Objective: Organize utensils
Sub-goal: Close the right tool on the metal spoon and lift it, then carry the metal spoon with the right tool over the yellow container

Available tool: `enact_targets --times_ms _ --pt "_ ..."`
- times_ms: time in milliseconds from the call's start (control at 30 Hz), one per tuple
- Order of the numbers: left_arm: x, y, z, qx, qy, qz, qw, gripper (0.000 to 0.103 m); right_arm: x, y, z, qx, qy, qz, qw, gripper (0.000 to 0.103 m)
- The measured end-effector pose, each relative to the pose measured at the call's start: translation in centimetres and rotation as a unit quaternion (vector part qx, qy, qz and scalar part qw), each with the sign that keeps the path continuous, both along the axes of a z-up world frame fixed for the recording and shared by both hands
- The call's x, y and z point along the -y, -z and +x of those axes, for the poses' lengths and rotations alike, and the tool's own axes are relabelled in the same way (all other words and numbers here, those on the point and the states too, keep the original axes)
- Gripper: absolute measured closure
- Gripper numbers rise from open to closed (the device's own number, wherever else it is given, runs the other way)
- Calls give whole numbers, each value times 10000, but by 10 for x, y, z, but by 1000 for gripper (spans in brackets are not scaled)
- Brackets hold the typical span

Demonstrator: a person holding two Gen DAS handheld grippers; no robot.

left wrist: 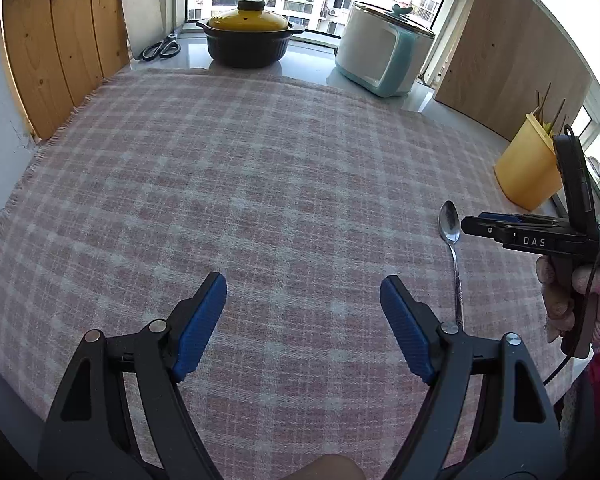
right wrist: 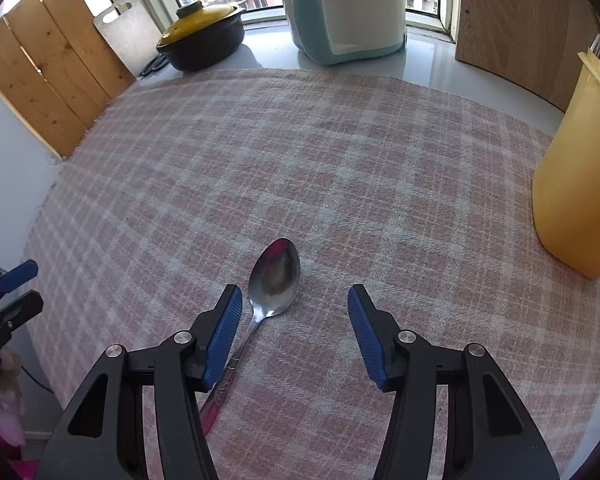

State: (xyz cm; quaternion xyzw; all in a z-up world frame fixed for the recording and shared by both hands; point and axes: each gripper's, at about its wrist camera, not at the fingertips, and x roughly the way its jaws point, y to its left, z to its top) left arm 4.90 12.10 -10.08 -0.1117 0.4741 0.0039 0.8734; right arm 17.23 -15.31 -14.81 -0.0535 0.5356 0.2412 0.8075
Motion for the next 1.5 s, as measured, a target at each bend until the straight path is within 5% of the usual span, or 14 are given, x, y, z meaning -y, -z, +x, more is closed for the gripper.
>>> enact_targets --times_ms 467,1067,1500 --pt "-1 6 0 -86 -88 -80 9999 21 -21 15 13 -30 -211 -335 9992 64" --pt "-5 13 0 -110 -100 -159 9998 21 -48 5 6 304 -396 -939 9943 97" --pt "-5 16 1 -133 -123 -199 9996 21 -67 6 1 277 -665 -1081 9915 100"
